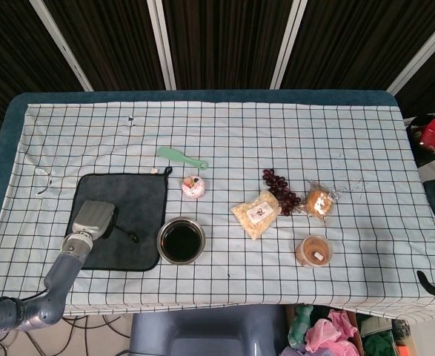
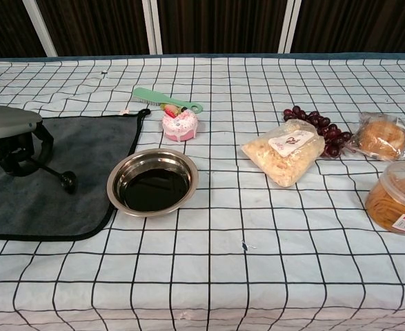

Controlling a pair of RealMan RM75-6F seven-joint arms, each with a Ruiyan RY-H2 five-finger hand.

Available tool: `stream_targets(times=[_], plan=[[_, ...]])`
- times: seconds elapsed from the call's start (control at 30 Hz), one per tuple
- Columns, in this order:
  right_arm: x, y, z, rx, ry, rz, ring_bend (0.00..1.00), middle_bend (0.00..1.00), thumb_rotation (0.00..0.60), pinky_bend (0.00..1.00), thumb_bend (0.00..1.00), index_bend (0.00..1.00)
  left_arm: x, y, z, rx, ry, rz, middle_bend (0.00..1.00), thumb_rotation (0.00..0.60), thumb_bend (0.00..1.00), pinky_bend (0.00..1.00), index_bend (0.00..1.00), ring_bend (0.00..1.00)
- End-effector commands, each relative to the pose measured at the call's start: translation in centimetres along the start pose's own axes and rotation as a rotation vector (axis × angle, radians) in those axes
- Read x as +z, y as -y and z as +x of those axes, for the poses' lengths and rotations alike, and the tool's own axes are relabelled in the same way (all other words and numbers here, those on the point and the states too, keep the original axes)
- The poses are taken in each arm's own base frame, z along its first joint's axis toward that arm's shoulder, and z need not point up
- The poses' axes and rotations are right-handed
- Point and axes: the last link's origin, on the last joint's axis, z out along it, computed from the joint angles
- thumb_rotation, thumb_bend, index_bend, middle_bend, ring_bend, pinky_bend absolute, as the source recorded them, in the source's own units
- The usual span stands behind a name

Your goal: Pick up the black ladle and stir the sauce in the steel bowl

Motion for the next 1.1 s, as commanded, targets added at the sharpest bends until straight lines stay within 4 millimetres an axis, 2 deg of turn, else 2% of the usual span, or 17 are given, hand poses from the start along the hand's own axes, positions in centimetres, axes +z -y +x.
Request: stream_targets(times=[0.03,0.2,0.37,0.53,0.67,0.83,1.1], plan=[[0.0,0.0,0.0,0.000,-0.001,0.000,0.08,0.01,0.600,0.22,0.22,0.06,-0.2,-0.3,1.2,0.016,-0.038,-0.006,0.89,0.600,0.46,0.81,0.60,0.89],[-0.1,-0.1,0.1,0.003,-0.004,-0.003,0.08,0.01,0.600,0.22,0.22,0.06,-0.4,-1.4,3.4,0.059,-0.098,-0.027,0.89,0.600,0.46,0.81,0.61,0.89],[-0.1,-0.1,0.2,0.006,-0.005,0.000,0.08,0.01,0.600,0.22,0.22,0.06,-1.0,-3.5,6.1,0.090,-0.167,-0.057,0.89,0.600,0.46,0.81,0.61,0.89],[-0.2,-0.1,0.3,0.009,-0.007,-0.002,0.08,0.01,0.600,0.22,0.22,0.06,-1.7,-6.9,9.4,0.143,-0.250,-0.116,0.89,0.600,0.46,0.81,0.62,0.90],[-0.2,-0.2,0.4,0.012,-0.012,-0.005,0.08,0.01,0.600,0.22,0.22,0.06,-2.3,-9.8,11.1,0.204,-0.291,-0.165,0.90,0.600,0.46,0.81,0.63,0.90],[-0.3,-0.3,0.5,0.015,-0.015,-0.007,0.08,0.01,0.600,0.22,0.22,0.06,-2.6,-13.3,12.2,0.267,-0.307,-0.202,0.90,0.600,0.46,0.81,0.64,0.91],[-0.4,-0.4,0.8,0.024,-0.023,-0.008,0.08,0.01,0.600,0.22,0.22,0.06,-3.0,-17.1,11.6,0.341,-0.283,-0.242,0.90,0.600,0.48,0.81,0.65,0.91]])
